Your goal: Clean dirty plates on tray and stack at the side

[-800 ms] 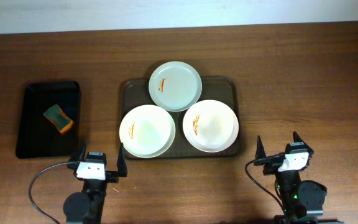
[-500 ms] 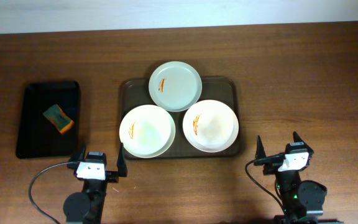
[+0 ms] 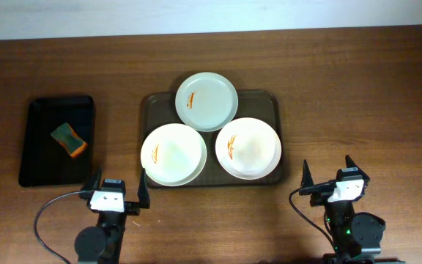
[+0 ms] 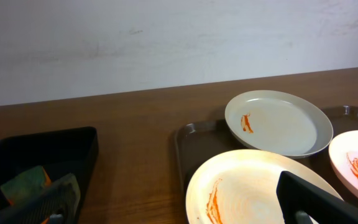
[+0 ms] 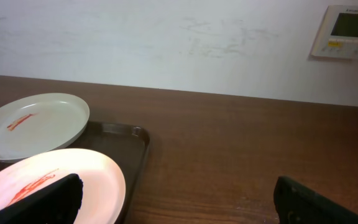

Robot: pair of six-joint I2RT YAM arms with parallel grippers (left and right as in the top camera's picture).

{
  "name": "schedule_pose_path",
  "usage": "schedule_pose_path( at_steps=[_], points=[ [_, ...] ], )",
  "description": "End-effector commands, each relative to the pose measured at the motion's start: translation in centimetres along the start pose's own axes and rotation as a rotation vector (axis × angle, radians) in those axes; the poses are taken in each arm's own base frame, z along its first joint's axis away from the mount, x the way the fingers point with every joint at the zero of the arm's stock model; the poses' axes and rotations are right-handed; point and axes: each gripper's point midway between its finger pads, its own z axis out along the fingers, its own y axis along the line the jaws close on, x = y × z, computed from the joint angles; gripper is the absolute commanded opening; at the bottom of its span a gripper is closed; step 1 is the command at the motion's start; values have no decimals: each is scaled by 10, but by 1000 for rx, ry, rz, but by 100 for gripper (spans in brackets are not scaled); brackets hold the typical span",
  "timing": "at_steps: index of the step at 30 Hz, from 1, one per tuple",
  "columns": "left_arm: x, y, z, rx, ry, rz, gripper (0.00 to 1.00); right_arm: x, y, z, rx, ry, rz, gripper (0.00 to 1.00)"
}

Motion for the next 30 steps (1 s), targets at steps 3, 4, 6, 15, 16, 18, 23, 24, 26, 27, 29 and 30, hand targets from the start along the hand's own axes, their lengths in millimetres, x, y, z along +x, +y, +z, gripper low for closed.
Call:
schedule_pose_path(
  at_steps=[3,4,6,15,16,18,23,24,26,27,29,30],
  points=[
    [1,2,0,-12,-1,20,100,3,-2,0,11,4,-5,98],
    [-8,2,0,-10,-38,20,99,3,-2,0,11,4,-5,98],
    [-27,-10,-2,60,-120,21,99,3,-2,0,11,4,-5,98],
    [-106,44,22,-184,25,117,99,3,-2,0,11,4,-5,98],
    [-85,56,50,-188,238,111,99,3,-2,0,11,4,-5,98],
    [-65,78,91,-199,532,73,99,3,-2,0,11,4,-5,98],
    [-88,99,157,-82,683,-39,99,3,-2,0,11,4,-5,98],
    [-73,110,155,-142,740,-27,99,3,-2,0,11,4,-5,98],
    [-64,163,151,-450,714,-229,99,3,-2,0,11,4,-5,98],
    [-49,203,141,-607,694,-384,99,3,-2,0,11,4,-5,98],
    [-7,239,121,-721,785,-488,99,3,-2,0,11,4,-5,98],
    [8,247,116,-739,823,-505,99,3,-2,0,11,4,-5,99]
  ],
)
